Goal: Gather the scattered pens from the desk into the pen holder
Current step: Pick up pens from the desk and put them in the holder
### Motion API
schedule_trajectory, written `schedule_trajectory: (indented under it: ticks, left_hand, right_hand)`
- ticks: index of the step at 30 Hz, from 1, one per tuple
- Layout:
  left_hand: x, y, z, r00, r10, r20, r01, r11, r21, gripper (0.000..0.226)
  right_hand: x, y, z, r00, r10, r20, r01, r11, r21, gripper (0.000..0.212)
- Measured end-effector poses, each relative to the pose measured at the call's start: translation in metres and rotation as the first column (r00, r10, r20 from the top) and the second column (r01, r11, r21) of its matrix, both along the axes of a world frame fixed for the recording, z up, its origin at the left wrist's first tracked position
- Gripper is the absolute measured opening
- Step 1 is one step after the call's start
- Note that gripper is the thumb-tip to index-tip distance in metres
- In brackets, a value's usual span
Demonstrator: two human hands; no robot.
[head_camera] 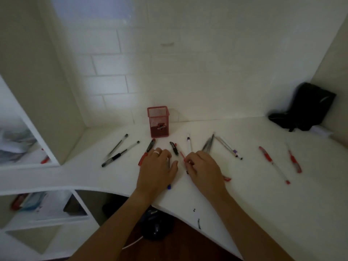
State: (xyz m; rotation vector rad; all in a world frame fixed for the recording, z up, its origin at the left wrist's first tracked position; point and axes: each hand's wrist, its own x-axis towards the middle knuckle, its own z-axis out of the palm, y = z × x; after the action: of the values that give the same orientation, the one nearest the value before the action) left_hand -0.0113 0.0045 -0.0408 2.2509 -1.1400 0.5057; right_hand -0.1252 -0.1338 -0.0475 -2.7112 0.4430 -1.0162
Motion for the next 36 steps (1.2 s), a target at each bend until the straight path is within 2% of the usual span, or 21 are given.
schedule_trajectory:
  ticks: [2,6,13,29,36]
  left_hand:
    - [0.0015,0.0000,0.0003,0.999,-0.021,-0.031,0.021,1.000,0.009,0.020]
    - [0.0048,-0.0008,0.0006,0.990,-0.028,-0.140,0.025,0.999,-0.022,0.009]
    - [0.0091,-0.0046,-0.0032,0.971,-0.047,-0.234,0.035,0.998,-0.054,0.011]
    - [0.0044,-0.0018,-0.0014,0.985,-0.035,-0.168,0.024,0.998,-0.066,0.017]
    - [0.0018,-0.0017,0.0024,0.975,-0.011,-0.222,0.001,0.999,-0.049,0.017]
  right_hand:
    - [0.0003,0.0008,0.0002,0.998,0.034,-0.047,-0.034,0.999,-0.006,0.008]
    - [-0.0006,-0.0011,0.0010,0.996,0.005,-0.090,-0.001,0.999,0.038,0.008]
    - [-0.0008,-0.0027,0.0020,0.996,-0.036,-0.088,0.040,0.998,0.052,0.005]
    - [-0.0010,0.0010,0.0069,0.984,-0.057,-0.169,0.069,0.995,0.068,0.008]
    - [0.0001,0.0061,0.0054,0.979,-0.078,-0.187,0.091,0.994,0.060,0.006]
